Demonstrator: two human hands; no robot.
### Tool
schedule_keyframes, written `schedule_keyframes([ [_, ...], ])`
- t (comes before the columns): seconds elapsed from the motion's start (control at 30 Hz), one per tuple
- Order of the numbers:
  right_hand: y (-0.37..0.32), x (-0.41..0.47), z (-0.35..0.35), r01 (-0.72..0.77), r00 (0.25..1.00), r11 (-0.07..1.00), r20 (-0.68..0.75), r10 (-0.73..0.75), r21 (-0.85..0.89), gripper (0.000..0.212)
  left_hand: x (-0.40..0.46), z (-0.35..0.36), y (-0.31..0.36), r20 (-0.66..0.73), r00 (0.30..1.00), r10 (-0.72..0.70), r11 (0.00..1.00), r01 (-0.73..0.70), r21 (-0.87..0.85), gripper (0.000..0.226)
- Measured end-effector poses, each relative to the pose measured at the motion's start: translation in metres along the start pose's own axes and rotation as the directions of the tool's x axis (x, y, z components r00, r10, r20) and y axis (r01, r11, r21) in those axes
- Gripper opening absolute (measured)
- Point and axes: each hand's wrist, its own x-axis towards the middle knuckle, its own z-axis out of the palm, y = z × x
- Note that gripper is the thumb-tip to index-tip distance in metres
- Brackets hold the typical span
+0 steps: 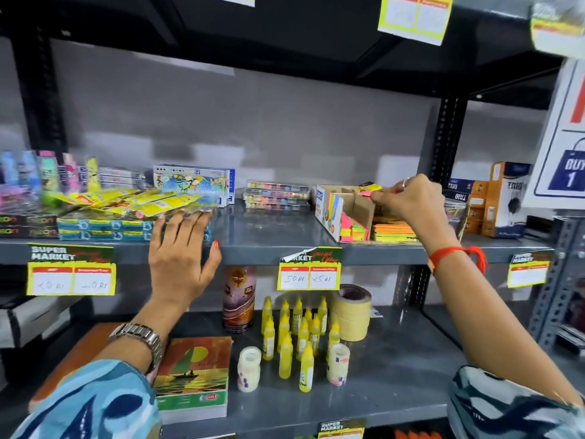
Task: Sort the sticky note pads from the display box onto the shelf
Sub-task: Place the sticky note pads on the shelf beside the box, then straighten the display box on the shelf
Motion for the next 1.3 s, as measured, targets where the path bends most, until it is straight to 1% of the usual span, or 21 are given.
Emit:
schedule_keyframes([
  [0.17,0.002,0.003,-0.001,0.02,1.0,0.999,-0.008,-0.02,0.043,0.036,0.0,0.0,-0.001,0.0,1.0,0.008,1.0,-0.008,-0.011,0.051],
  [0.27,0.01,0.005,-0.005,-0.031,0.999,0.994,-0.032,0.035,0.109,0.035,0.0,-0.001,-0.001,0.0,1.0,-0.002,0.999,0.002,-0.046,0.051],
  [0.3,0.014,0.005,-0.005,-0.048,0.998,0.993,-0.04,0.053,0.107,0.036,0.0,-0.001,0.0,-0.001,1.0,-0.007,0.999,0.006,-0.053,0.05],
  [0.43,0.025,0.001,0.008,-0.043,0.999,0.999,0.013,0.043,0.019,0.034,0.001,0.0,0.003,-0.014,0.999,-0.04,0.997,0.039,-0.069,0.049],
  [0.53,0.024,-0.005,0.017,0.025,0.999,0.997,0.023,-0.024,-0.071,0.03,0.007,-0.001,0.015,-0.035,0.995,-0.091,0.993,0.089,-0.072,0.05],
  [0.57,0.025,-0.005,0.019,0.053,0.998,0.993,0.046,-0.049,-0.107,0.03,0.012,-0.002,0.021,-0.045,0.994,-0.101,0.992,0.096,-0.086,0.051],
  [0.63,0.028,-0.003,0.02,0.109,0.985,0.985,0.145,-0.089,-0.133,0.032,0.025,-0.005,0.038,-0.074,0.991,-0.113,0.982,0.101,-0.158,0.052],
  [0.7,0.033,-0.001,0.018,0.114,0.959,0.991,0.268,-0.091,-0.072,0.034,0.04,-0.01,0.06,-0.094,0.988,-0.127,0.954,0.096,-0.284,0.053],
  [0.77,0.033,-0.002,0.014,0.075,0.938,0.997,0.338,-0.079,0.023,0.049,0.055,-0.016,0.086,-0.07,0.988,-0.141,0.893,0.096,-0.44,0.054],
  [0.83,0.033,-0.003,0.013,0.037,0.936,0.994,0.345,-0.072,0.106,0.065,0.068,-0.021,0.112,0.036,0.986,-0.162,0.784,0.151,-0.602,0.055],
  [0.9,0.035,-0.008,0.013,0.001,0.958,0.975,0.279,-0.064,0.22,0.065,0.078,-0.022,0.135,0.216,0.956,-0.197,0.632,0.293,-0.718,0.056],
  [0.93,0.037,-0.011,0.013,-0.032,0.97,0.959,0.238,-0.038,0.282,0.064,0.083,-0.02,0.145,0.326,0.918,-0.224,0.549,0.396,-0.736,0.057],
  [0.97,0.039,-0.014,0.014,-0.069,0.977,0.942,0.215,-0.004,0.33,0.065,0.087,-0.017,0.153,0.452,0.858,-0.242,0.459,0.512,-0.726,0.057],
  [1.03,0.043,-0.015,0.016,-0.132,0.974,0.918,0.221,0.049,0.375,0.072,0.098,-0.016,0.168,0.673,0.703,-0.23,0.246,0.711,-0.658,0.058],
  [1.1,0.044,-0.013,0.017,-0.203,0.967,0.902,0.221,0.124,0.38,0.078,0.106,-0.019,0.177,0.804,0.574,-0.153,-0.005,0.813,-0.582,0.059],
  [1.13,0.045,-0.011,0.017,-0.242,0.961,0.895,0.216,0.17,0.374,0.081,0.108,-0.02,0.181,0.843,0.528,-0.1,-0.11,0.836,-0.537,0.059],
  [1.23,0.047,-0.007,0.018,-0.298,0.948,0.883,0.219,0.23,0.363,0.086,0.11,-0.017,0.189,0.914,0.404,0.05,-0.326,0.871,-0.367,0.061],
  [1.3,0.046,-0.006,0.019,-0.301,0.945,0.88,0.24,0.223,0.366,0.089,0.11,-0.006,0.194,0.928,0.362,0.091,-0.399,0.867,-0.299,0.067],
])
